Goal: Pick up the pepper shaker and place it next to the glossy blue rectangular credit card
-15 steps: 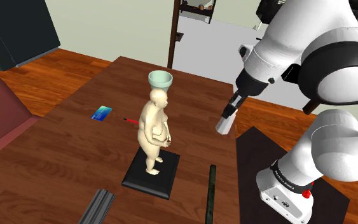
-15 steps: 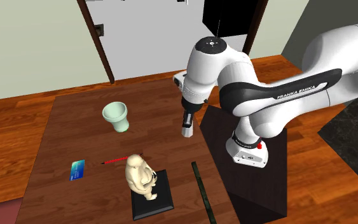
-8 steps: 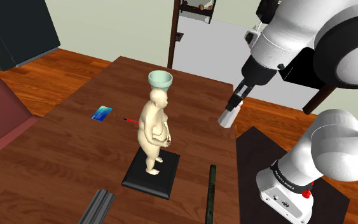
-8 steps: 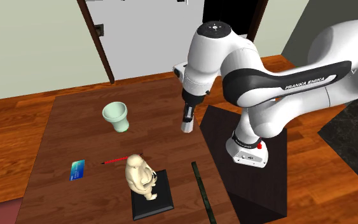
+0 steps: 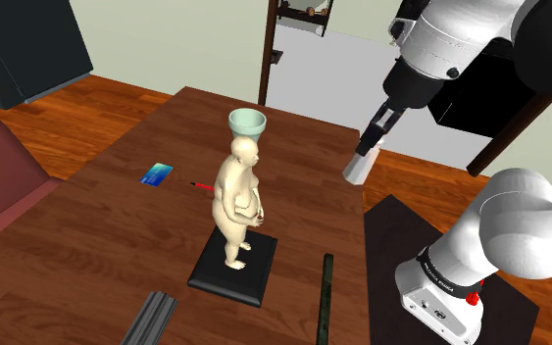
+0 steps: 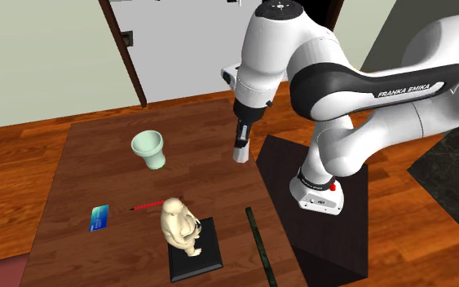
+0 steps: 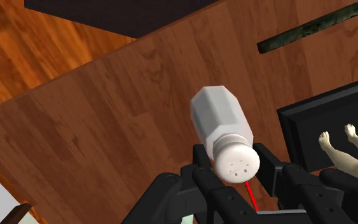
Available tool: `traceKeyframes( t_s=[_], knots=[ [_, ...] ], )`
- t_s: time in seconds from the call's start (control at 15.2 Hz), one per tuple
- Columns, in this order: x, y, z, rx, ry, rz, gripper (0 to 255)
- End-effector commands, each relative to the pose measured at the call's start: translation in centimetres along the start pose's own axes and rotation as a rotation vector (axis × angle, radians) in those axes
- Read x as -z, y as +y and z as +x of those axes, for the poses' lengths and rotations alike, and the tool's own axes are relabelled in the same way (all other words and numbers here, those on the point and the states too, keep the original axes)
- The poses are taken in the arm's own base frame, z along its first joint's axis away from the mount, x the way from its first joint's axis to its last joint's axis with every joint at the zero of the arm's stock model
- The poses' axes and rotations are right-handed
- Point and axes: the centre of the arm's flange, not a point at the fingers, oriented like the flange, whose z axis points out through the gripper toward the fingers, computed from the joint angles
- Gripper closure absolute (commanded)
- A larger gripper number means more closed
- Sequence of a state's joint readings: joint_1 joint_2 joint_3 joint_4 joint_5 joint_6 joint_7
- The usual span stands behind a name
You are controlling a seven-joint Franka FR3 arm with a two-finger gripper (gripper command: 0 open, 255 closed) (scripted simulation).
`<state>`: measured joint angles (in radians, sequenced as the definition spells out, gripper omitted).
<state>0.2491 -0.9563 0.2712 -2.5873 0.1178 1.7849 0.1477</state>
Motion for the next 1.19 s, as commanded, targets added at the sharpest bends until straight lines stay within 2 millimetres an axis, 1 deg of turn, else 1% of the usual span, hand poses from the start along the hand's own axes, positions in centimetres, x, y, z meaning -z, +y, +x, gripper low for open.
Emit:
traceKeyframes(
  t_s=[0.0,1.12],
  knots=[
    [0.1,-0.2,1.4,0.0,0.0,0.0,255],
    [-2.8,-3.7,23.4,0.0,0.0,0.0,255]
  ],
)
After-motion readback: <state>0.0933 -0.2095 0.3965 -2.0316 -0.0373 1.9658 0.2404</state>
